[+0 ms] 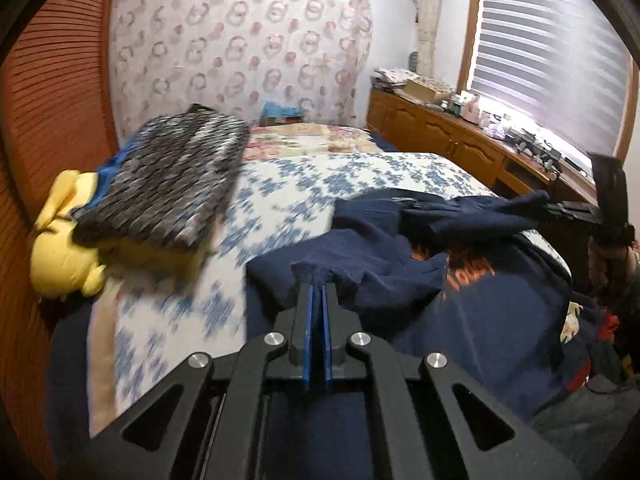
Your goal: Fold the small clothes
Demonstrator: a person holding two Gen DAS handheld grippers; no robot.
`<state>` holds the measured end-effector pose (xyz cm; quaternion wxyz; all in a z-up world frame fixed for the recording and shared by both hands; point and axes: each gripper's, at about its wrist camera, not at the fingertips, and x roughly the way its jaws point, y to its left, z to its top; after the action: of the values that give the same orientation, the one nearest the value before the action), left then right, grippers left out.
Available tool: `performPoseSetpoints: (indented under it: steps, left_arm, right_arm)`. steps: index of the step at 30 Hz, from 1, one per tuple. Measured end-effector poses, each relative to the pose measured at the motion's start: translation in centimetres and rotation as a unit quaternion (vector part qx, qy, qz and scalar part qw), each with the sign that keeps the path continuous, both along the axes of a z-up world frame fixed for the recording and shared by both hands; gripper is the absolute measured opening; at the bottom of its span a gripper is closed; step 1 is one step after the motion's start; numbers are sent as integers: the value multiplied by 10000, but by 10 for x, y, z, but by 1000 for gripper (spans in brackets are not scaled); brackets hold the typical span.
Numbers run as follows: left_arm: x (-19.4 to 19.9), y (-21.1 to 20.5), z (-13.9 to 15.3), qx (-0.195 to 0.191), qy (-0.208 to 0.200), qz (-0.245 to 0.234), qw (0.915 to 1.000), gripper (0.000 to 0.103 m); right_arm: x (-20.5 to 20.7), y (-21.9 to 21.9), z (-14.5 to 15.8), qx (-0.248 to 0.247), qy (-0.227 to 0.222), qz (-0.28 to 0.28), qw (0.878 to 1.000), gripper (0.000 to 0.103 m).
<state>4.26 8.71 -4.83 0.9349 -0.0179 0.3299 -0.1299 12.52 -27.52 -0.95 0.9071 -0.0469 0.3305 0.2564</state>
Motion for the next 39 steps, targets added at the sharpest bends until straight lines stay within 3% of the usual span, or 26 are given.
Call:
performPoseSetpoints:
  steps: [3, 10, 14, 19, 22, 25, 27, 31, 32, 39]
  left_arm:
    - [-30, 13, 1, -193, 83, 109, 9997, 2]
    - [-69, 17, 4, 46, 177, 123, 9998, 2]
    - [-78, 21, 12, 163, 156, 144, 9996, 2]
    - [-75, 14, 12, 297, 182, 169, 9992, 5]
    - [-73, 13, 11, 203, 164, 127, 9996, 7]
    - [-68, 11, 15, 101, 137, 82, 9998, 22]
    - [-65, 10, 17, 74, 82, 66, 9999, 41]
    - [-53, 6, 16, 111, 14, 192, 9998, 52]
    - [-50, 6, 15, 47, -9, 174, 9998, 59]
    - [-1, 5, -14, -77, 220, 141, 9996, 60]
  right_arm:
    - [-28, -11, -7, 140, 149, -57, 9998, 5]
    - [-67, -24, 5, -177, 184, -88, 9996, 5]
    - [-82, -31, 15, -418, 175, -30, 9990, 5]
    - [-88, -33, 6, -650, 217, -100, 9976, 5]
    - [-88, -34, 5, -600, 213, -160, 9978, 12]
    - [-89, -37, 13, -572, 77, -227, 9981, 17]
    - [-89, -40, 20, -530, -50, -296, 9981, 27]
    - [-84, -42, 29, -430, -240, -422, 9979, 30]
    - [-83, -42, 30, -397, -275, -442, 9979, 32]
    - [-58, -32, 25, -330, -381, -418, 9979, 41]
